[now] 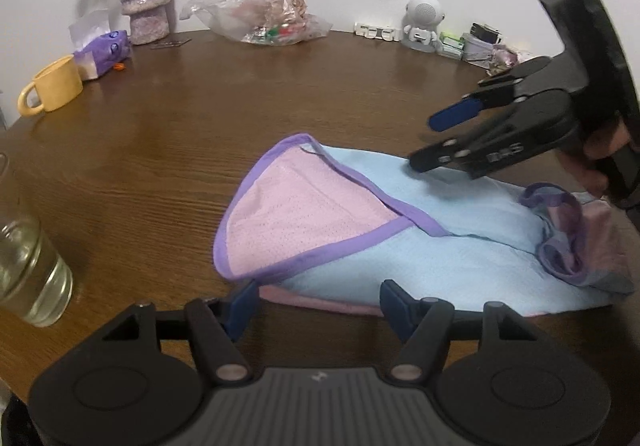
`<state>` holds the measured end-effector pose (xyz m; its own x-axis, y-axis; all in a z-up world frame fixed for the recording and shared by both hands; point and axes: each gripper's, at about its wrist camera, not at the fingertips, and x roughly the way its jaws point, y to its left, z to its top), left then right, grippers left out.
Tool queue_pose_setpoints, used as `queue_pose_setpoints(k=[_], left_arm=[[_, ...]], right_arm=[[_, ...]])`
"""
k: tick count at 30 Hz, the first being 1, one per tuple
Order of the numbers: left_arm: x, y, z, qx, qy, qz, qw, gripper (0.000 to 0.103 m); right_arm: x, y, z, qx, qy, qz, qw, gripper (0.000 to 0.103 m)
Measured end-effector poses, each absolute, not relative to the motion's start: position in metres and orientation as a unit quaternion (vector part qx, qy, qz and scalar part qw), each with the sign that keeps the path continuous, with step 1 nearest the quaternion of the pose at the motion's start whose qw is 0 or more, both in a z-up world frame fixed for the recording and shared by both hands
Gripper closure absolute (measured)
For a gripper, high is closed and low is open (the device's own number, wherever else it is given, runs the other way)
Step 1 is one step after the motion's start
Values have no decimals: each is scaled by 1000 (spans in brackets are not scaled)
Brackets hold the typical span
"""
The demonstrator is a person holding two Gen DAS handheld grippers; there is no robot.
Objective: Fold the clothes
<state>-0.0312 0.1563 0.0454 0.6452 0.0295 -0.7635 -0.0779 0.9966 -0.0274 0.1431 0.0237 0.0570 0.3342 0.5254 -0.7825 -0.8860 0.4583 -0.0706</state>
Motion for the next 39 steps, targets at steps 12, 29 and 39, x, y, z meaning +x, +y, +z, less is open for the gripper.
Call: queue_pose_setpoints(k=[12, 29, 39], left_arm=[[25, 158, 37, 25, 409, 15, 912, 98], [118, 65, 79, 72, 353, -103, 927, 46], [75, 53, 77, 63, 356, -143, 921, 38]], right_arm=[[143, 37, 42, -216, 369, 360, 829, 101], [188, -134, 53, 38, 394, 78, 915, 102], [156, -191, 61, 120, 370, 28, 921, 76]])
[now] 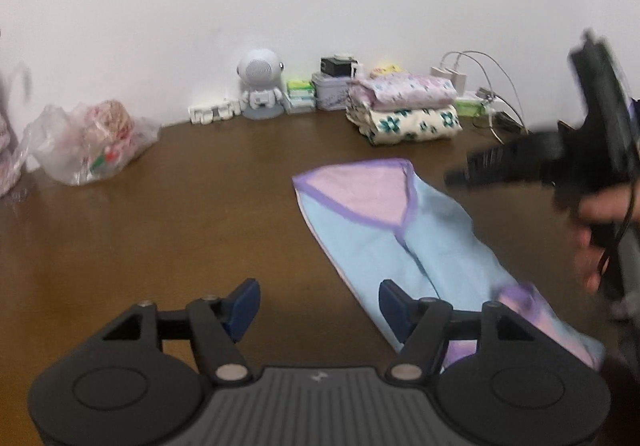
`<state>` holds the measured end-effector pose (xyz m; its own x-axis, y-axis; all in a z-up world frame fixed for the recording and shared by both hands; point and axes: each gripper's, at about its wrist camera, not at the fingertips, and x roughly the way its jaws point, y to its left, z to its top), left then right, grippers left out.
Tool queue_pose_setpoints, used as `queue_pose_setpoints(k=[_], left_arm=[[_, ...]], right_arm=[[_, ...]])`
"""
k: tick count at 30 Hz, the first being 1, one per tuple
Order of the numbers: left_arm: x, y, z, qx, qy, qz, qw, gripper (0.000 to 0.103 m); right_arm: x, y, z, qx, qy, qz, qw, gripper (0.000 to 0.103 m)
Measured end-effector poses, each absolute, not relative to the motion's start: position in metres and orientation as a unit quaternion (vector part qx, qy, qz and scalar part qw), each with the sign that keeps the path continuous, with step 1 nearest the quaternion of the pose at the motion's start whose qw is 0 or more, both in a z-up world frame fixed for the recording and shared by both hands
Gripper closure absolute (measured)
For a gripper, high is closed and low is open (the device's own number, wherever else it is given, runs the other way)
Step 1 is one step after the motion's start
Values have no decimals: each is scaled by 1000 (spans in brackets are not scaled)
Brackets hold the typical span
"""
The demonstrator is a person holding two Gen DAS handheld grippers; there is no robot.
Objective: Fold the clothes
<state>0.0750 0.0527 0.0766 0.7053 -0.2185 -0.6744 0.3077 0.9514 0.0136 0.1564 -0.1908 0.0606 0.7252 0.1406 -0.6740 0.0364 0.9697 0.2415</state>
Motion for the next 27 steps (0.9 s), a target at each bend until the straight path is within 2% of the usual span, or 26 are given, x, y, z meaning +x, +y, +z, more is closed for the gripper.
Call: queue_pose_setpoints(k=[1, 2, 8, 13, 15, 19, 24, 26, 27], left_arm=[[67, 55, 75, 56, 359, -143, 921, 38], [61, 57, 74, 47, 362, -142, 920, 37], [21, 64, 59, -18, 381, -173, 908, 33], [-9, 58, 50, -46, 351, -196, 915, 32], [-19, 55, 48, -51, 338, -199, 919, 26], [-28, 47, 41, -47, 340, -203, 917, 24], [-33, 39, 34, -57, 347, -219, 910, 24], [-33, 35, 32, -68, 347, -230, 906, 24], [-33, 32, 31, -67, 349, -232, 905, 25]], right_arm=[[148, -191, 66, 119, 361, 35, 924, 64], [139, -192, 72, 119, 353, 42, 927, 59], [88, -194, 103, 116, 307, 84, 941, 41], [55, -199, 85, 101, 307, 114, 939, 38], [42, -200, 78, 95, 307, 126, 939, 37], [15, -204, 64, 83, 307, 150, 936, 38], [-18, -209, 46, 69, 307, 179, 932, 45], [-31, -210, 39, 63, 307, 191, 930, 53], [-36, -210, 37, 60, 307, 195, 929, 54]])
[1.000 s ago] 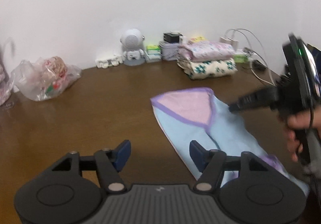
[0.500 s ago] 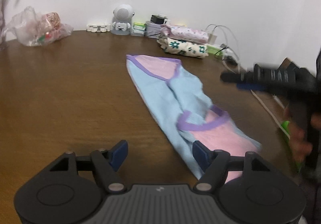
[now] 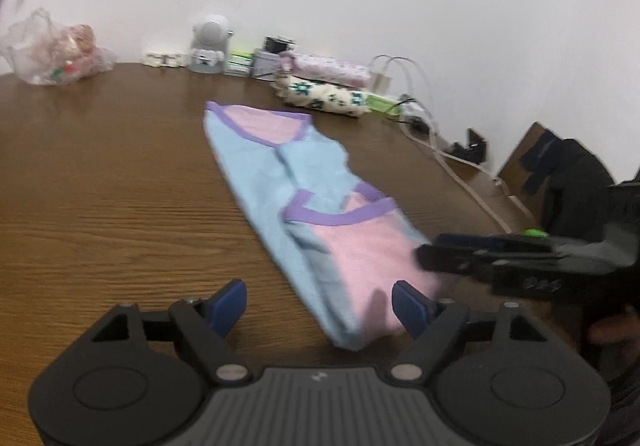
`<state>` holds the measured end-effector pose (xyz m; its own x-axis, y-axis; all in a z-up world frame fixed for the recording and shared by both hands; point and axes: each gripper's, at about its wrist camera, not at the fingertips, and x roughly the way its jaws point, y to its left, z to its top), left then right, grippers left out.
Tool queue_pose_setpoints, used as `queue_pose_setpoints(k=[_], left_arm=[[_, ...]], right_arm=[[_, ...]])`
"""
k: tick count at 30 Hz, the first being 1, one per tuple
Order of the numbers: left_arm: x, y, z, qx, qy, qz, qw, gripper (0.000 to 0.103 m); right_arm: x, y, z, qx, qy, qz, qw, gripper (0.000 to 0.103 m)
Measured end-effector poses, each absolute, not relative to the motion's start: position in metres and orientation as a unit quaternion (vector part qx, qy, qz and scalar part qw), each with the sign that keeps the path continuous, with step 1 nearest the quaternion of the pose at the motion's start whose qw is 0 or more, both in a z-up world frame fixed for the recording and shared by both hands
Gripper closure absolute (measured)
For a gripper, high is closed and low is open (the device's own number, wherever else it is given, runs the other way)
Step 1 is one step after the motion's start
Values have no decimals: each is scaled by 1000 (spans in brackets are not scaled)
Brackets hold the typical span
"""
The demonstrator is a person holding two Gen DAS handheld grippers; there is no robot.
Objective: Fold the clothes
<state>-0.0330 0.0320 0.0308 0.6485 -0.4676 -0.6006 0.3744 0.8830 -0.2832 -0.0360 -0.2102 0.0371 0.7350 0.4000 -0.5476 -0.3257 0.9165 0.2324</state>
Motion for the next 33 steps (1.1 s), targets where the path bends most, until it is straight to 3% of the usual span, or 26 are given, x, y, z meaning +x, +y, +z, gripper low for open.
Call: queue_pose_setpoints(k=[2, 4, 6, 7, 11, 17, 19, 20, 21, 22, 23, 24, 28, 31, 33], left_arm=[[-32, 26, 29, -65, 351, -237, 903, 26], [-32, 21, 26, -64, 354, -241, 901, 38], [-30, 15, 23, -60, 362, -242, 898, 74], [-28, 12, 21, -59, 372, -237, 895, 81], [-39, 7, 23, -33, 374, -245, 894, 94], [-83, 18, 29, -7, 379, -277, 883, 95], [-97, 31, 31, -22, 362, -281, 888, 91], [-102, 35, 32, -24, 353, -285, 891, 81], [-103, 33, 30, -16, 346, -290, 892, 60], [-105, 32, 29, -9, 340, -295, 893, 47], [-106, 30, 28, -1, 333, -301, 894, 28], [-108, 29, 26, 6, 326, -306, 894, 21], [-114, 23, 21, 36, 298, -327, 896, 24], [-115, 19, 16, 56, 284, -340, 895, 37], [-111, 19, 9, 54, 288, -339, 894, 56]], right_arm=[[-41, -207, 36, 58, 311, 199, 927, 60], [-46, -204, 35, 56, 315, 203, 925, 75], [-51, -200, 33, 54, 319, 207, 923, 81], [-54, -199, 33, 53, 321, 209, 922, 82], [-64, -192, 30, 49, 329, 216, 918, 89], [-84, -183, 27, 40, 341, 232, 910, 90], [-106, -184, 32, 28, 339, 257, 905, 85], [-116, -186, 34, 21, 334, 272, 902, 77], [-123, -188, 37, 13, 328, 287, 900, 71], [-130, -190, 39, 1, 318, 302, 899, 61], [-137, -193, 41, -13, 305, 317, 898, 58], [-140, -194, 41, -23, 294, 327, 898, 58], [-140, -197, 33, -38, 286, 344, 894, 56], [-136, -200, 27, -38, 283, 336, 898, 58], [-134, -202, 23, -38, 281, 331, 900, 60]])
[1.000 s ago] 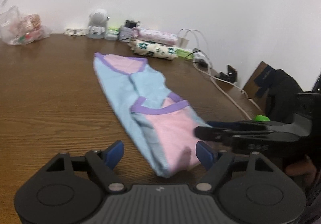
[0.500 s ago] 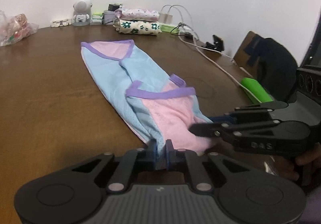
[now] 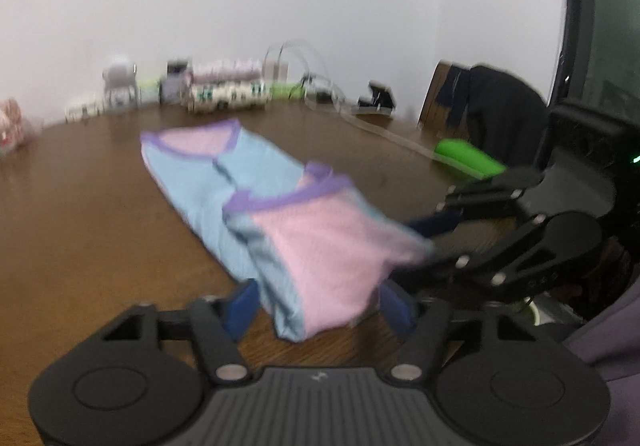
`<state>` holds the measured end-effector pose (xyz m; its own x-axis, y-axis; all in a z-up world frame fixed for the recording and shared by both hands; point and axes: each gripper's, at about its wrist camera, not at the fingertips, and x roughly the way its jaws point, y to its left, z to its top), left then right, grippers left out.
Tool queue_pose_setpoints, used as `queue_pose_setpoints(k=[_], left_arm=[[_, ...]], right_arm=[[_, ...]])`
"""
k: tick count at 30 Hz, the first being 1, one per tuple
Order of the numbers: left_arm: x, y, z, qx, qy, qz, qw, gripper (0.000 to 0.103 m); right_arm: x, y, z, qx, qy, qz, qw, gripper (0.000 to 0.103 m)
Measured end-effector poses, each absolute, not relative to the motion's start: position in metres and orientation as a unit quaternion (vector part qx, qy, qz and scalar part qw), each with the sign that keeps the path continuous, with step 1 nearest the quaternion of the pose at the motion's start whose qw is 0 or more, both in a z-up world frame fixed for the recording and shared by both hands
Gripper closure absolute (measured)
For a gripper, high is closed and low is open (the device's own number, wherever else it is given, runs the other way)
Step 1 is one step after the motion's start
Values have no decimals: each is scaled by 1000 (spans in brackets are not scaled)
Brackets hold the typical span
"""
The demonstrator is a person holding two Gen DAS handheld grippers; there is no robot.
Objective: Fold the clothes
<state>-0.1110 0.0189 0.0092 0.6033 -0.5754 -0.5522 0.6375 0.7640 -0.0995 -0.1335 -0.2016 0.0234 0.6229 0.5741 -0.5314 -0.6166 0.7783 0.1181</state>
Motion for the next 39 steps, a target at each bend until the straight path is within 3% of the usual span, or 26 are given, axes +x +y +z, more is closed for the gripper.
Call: queue_pose_setpoints(k=[1, 2, 3, 4, 8, 11, 12, 14, 19, 22, 23, 25, 27, 29, 31, 33, 34, 35, 36, 39], left_arm=[[-110, 20, 7, 50, 289, -343, 892, 65], [-108, 23, 6, 44, 294, -350, 888, 85], [-107, 25, 6, 40, 298, -356, 885, 90], [-108, 26, 5, 38, 300, -359, 883, 90], [-127, 26, 9, 53, 311, -376, 871, 92], [-137, 26, 12, 72, 302, -369, 876, 81], [-140, 26, 12, 78, 297, -366, 879, 71], [-145, 26, 12, 89, 289, -360, 883, 65], [-142, 27, 7, 88, 279, -363, 885, 66], [-144, 33, 5, 86, 273, -371, 883, 67], [-145, 34, 5, 86, 272, -374, 883, 65], [-147, 38, 4, 85, 269, -377, 882, 55], [-151, 40, 4, 90, 271, -376, 882, 35], [-156, 38, 4, 103, 267, -384, 878, 34], [-159, 33, 3, 111, 260, -399, 872, 38], [-157, 29, 2, 110, 257, -406, 870, 51], [-155, 27, 2, 108, 257, -409, 869, 55], [-153, 26, 3, 106, 258, -415, 866, 70], [-150, 26, 3, 102, 262, -419, 864, 92], [-144, 32, 8, 83, 277, -422, 859, 96]], right_arm=[[-132, -203, 22, -38, 280, 328, 901, 65], [-131, -203, 20, -38, 280, 326, 902, 77], [-130, -204, 18, -38, 279, 323, 904, 83], [-129, -205, 16, -38, 278, 320, 905, 94], [-137, -211, 20, -42, 275, 338, 899, 98], [-146, -215, 24, -46, 272, 355, 893, 92], [-148, -217, 25, -47, 271, 361, 891, 88], [-154, -220, 28, -50, 270, 372, 887, 65], [-161, -217, 20, -79, 262, 376, 886, 67], [-166, -215, 15, -91, 243, 370, 892, 73], [-166, -215, 15, -87, 242, 369, 893, 81], [-163, -219, 16, -72, 248, 370, 892, 84], [-163, -221, 16, -66, 252, 373, 891, 81], [-163, -222, 17, -64, 251, 378, 889, 66], [-162, -223, 19, -63, 250, 383, 887, 62], [-162, -224, 20, -62, 250, 389, 885, 64], [-162, -225, 21, -62, 249, 391, 884, 71], [-162, -225, 22, -62, 249, 394, 883, 85], [-162, -226, 22, -61, 248, 397, 882, 90], [-161, -228, 24, -60, 247, 404, 879, 97]])
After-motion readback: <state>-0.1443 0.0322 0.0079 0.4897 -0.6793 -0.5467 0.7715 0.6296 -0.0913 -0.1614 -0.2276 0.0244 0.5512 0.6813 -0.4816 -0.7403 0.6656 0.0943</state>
